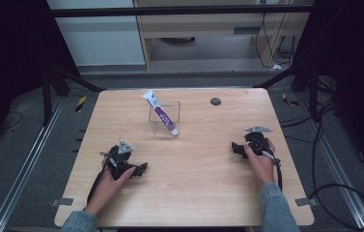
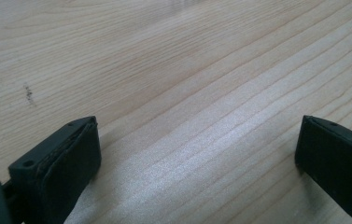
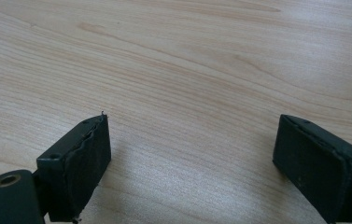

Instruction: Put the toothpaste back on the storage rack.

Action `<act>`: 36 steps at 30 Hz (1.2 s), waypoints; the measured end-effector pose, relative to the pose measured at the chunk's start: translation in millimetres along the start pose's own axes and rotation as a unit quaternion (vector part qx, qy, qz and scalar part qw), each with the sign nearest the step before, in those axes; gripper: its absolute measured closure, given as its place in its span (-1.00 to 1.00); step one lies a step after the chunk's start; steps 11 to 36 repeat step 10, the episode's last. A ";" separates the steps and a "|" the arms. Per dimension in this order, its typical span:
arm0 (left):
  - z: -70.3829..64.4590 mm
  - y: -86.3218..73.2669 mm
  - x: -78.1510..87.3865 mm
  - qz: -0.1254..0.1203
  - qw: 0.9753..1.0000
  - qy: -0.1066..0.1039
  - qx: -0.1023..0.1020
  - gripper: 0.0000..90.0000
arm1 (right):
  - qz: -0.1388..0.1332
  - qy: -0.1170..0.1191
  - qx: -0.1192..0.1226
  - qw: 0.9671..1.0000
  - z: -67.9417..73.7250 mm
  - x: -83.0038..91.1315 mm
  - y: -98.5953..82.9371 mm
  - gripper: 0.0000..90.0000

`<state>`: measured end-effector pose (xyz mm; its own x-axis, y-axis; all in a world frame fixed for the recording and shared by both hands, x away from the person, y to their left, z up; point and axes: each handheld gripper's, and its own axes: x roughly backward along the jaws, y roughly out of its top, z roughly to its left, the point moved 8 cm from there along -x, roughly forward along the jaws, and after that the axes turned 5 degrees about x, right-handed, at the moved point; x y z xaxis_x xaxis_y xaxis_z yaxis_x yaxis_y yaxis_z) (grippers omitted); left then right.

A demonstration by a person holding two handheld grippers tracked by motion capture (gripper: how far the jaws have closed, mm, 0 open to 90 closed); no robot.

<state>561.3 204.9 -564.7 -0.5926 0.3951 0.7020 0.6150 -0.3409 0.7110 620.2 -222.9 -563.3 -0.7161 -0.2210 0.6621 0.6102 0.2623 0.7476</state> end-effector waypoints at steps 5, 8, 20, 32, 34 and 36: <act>0.0 0.0 0.0 0.000 1.000 0.000 0.000 -1.00 | 0.008 -0.002 0.008 1.000 2.2 -0.5 -1.1 -0.86; -0.1 -0.1 0.0 0.000 1.000 0.000 0.000 -1.00 | 0.021 -0.022 -0.012 0.999 1.4 -2.1 -2.8 -0.99; 0.0 -0.1 0.0 0.000 1.000 0.000 0.000 -1.00 | 0.022 -0.032 -0.024 0.999 1.6 -0.5 -4.1 -0.99; 0.0 -0.1 0.0 0.000 1.000 0.000 0.000 -1.00 | 0.022 -0.032 -0.024 0.999 1.6 -0.5 -4.1 -0.99; 0.0 -0.1 0.0 0.000 1.000 0.000 0.000 -1.00 | 0.022 -0.032 -0.024 0.999 1.6 -0.5 -4.1 -0.99; 0.0 -0.1 0.0 0.000 1.000 0.000 0.000 -1.00 | 0.022 -0.032 -0.024 0.999 1.6 -0.5 -4.1 -0.99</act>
